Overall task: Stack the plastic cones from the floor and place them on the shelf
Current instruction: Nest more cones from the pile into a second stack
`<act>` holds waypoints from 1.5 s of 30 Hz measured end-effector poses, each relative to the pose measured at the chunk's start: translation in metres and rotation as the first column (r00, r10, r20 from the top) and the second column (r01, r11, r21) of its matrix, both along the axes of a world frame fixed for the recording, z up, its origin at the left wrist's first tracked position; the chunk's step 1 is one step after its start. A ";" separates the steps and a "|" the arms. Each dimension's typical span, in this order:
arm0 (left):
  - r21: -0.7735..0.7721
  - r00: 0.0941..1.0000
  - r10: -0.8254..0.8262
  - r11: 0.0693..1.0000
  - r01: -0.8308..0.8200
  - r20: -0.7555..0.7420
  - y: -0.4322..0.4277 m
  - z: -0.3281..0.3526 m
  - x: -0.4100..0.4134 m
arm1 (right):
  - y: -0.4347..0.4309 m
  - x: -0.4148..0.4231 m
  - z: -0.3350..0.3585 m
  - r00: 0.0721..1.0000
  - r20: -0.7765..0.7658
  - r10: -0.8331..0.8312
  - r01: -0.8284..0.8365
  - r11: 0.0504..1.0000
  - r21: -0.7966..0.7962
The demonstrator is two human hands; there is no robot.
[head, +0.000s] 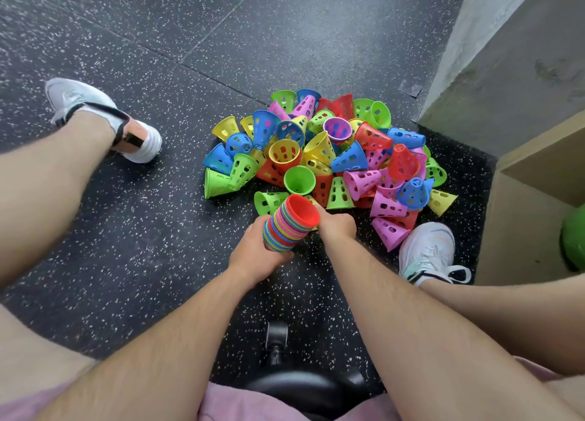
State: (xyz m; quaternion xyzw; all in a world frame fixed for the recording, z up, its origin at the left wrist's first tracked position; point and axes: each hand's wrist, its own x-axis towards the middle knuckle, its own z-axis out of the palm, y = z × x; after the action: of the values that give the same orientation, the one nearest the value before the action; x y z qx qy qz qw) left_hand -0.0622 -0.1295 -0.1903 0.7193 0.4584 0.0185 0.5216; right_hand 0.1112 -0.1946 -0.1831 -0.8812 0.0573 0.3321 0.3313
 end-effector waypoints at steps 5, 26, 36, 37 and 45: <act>0.016 1.000 0.014 1.000 -0.014 -0.018 0.005 -0.003 -0.005 | 0.007 -0.004 0.002 0.999 -0.032 -0.043 0.043 0.999 0.006; 0.000 0.995 0.038 0.999 -0.038 -0.094 -0.002 -0.004 -0.007 | -0.045 -0.002 0.036 0.774 0.622 0.115 -0.381 0.870 0.313; 0.018 0.995 0.062 0.998 -0.061 -0.081 0.001 0.003 -0.006 | -0.030 -0.035 0.042 0.656 0.598 0.460 -0.713 0.639 0.290; 0.017 0.994 0.070 0.998 -0.069 -0.081 0.002 0.003 -0.007 | -0.028 -0.037 0.042 0.677 0.571 0.464 -0.698 0.650 0.300; 0.004 0.988 0.129 0.992 -0.129 -0.085 0.011 0.001 -0.002 | 0.001 -0.010 0.019 0.702 0.555 0.447 -0.611 0.778 0.146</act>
State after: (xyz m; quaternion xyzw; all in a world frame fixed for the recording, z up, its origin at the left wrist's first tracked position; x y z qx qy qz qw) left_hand -0.0641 -0.1188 -0.1894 0.6880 0.5257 0.0214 0.4999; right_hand 0.1016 -0.1939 -0.1642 -0.8477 -0.3423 0.1837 0.3612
